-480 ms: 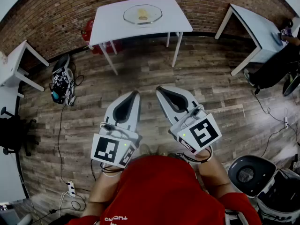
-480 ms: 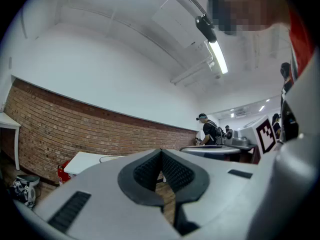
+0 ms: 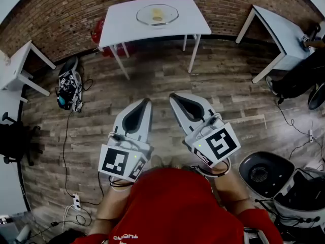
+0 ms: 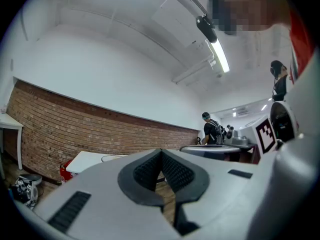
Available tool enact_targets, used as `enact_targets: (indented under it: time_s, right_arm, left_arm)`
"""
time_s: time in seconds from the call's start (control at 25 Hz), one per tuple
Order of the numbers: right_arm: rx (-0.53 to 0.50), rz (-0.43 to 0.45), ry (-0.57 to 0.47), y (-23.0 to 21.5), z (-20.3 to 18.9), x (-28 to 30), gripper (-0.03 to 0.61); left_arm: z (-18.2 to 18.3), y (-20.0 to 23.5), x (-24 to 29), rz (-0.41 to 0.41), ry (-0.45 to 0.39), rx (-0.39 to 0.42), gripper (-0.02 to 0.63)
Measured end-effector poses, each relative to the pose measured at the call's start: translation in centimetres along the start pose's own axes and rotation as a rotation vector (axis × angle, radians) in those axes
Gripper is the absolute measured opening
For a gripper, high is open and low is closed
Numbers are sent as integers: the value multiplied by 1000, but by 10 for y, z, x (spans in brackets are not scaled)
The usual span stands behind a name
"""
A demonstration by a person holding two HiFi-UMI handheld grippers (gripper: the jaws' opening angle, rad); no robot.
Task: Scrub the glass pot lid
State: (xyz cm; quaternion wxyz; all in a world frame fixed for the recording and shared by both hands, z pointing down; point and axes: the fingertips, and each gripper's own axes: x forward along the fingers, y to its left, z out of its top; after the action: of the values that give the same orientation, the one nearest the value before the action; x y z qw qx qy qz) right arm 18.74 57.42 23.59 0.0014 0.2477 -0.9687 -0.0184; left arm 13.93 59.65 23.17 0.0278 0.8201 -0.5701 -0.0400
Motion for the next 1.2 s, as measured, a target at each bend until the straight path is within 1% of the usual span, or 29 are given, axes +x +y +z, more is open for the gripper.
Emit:
enact_targets:
  time_s: [0.12, 0.6, 0.88, 1.04, 1.2]
  right_arm:
    - [25, 9, -8, -4, -1, -3, 29]
    - [39, 27, -9, -34, -8, -25, 29]
    - [46, 38, 6, -50, -17, -27, 29]
    - [37, 47, 15, -59, -20, -16, 29]
    - [33, 40, 20, -76, -24, 6, 29]
  left_arm:
    - [-3, 0, 3, 9, 4, -8, 17]
    - [-14, -17, 23, 52, 13, -29, 17]
    - [-22, -17, 34, 74, 26, -42, 17]
    - [-23, -8, 47, 75, 18, -47, 17]
    - [-24, 14, 65, 73, 7, -49, 17]
